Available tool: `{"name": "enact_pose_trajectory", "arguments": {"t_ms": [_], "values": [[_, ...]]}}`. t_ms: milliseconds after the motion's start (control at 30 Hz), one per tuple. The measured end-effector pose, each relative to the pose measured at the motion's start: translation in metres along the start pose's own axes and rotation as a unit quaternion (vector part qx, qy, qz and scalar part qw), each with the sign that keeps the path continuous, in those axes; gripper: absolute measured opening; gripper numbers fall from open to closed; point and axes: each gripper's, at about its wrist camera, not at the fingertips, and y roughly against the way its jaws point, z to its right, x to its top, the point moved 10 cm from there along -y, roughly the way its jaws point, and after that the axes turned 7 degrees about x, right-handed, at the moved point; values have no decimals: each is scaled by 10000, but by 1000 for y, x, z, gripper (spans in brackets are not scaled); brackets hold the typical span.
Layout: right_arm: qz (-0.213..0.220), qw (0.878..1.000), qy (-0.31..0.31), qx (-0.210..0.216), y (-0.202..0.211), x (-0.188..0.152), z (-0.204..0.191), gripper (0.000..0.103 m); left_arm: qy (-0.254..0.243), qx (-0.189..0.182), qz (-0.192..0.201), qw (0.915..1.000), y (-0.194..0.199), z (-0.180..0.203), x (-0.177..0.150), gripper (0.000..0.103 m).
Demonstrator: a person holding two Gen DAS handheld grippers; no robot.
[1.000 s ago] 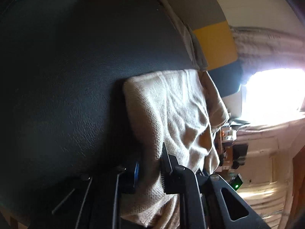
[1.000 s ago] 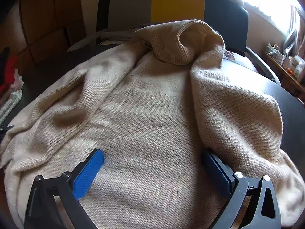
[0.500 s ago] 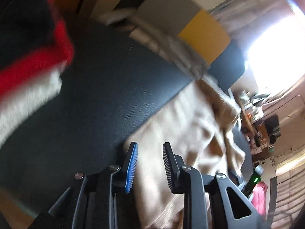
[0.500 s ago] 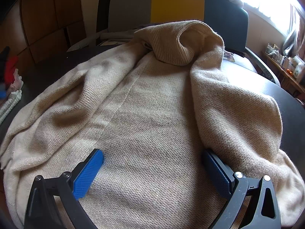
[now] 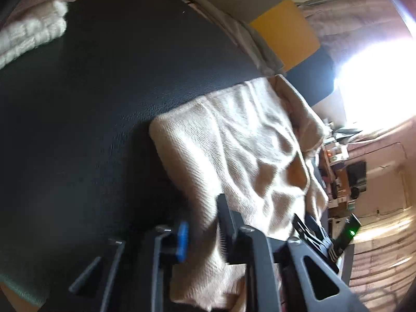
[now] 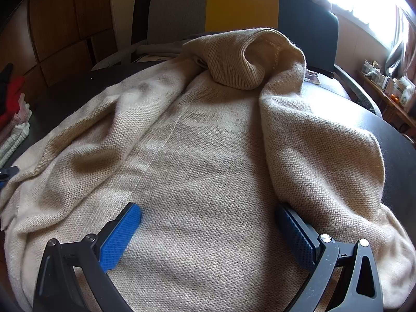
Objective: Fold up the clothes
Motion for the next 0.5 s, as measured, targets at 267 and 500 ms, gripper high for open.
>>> {"name": "enact_pose_trajectory", "arguments": {"t_ms": [267,500], "values": [[0,10000,-2,13,0,-1,2,103,-1257,1024,1694,9721,91,34,104,8],[5,10000,-2,14,0,-1,2,103,-1456,1411,1836,9619,103,34,129,17]]}}
